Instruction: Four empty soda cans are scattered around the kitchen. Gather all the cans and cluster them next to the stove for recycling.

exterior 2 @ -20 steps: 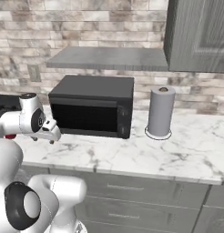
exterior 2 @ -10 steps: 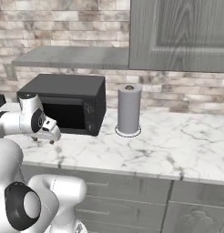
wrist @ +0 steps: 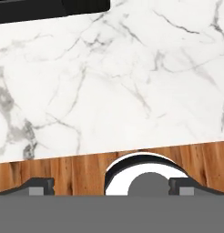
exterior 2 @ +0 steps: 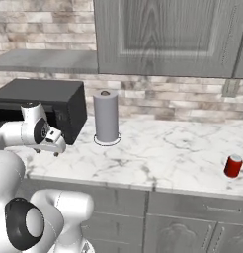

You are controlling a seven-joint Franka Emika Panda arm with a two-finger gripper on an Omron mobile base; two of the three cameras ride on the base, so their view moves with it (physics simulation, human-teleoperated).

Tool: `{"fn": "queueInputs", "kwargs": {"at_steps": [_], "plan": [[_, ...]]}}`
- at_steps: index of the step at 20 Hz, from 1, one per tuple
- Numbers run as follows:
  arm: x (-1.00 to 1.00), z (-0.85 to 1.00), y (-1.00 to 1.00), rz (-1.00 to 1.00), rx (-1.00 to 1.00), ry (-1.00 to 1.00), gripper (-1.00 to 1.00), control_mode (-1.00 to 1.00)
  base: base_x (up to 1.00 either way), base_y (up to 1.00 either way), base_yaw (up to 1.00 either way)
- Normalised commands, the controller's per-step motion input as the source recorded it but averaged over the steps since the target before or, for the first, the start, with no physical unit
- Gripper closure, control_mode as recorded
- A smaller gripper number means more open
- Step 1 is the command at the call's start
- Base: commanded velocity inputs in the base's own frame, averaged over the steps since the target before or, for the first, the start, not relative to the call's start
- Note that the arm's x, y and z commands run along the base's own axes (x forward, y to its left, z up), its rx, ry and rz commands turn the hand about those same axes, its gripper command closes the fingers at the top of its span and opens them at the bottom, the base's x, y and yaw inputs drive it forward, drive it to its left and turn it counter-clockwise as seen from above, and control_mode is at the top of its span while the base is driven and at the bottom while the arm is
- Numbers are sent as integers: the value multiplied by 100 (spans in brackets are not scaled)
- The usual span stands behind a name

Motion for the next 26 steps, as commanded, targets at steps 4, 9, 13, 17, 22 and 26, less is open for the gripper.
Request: {"fn": "queueInputs", "kwargs": {"at_steps": [4, 9, 13, 17, 22, 26], "plan": [[0, 0, 0, 0, 0, 0, -100, 100, -18, -67, 0], [0, 0, 0, 0, 0, 0, -100, 100, -18, -67, 0], [0, 0, 0, 0, 0, 0, -100, 100, -18, -67, 0], [0, 0, 0, 0, 0, 0, -100, 100, -18, -67, 0], [0, 0, 0, 0, 0, 0, -100, 100, -18, -66, 0], [0, 0, 0, 0, 0, 0, -100, 100, -18, -66, 0]]}}
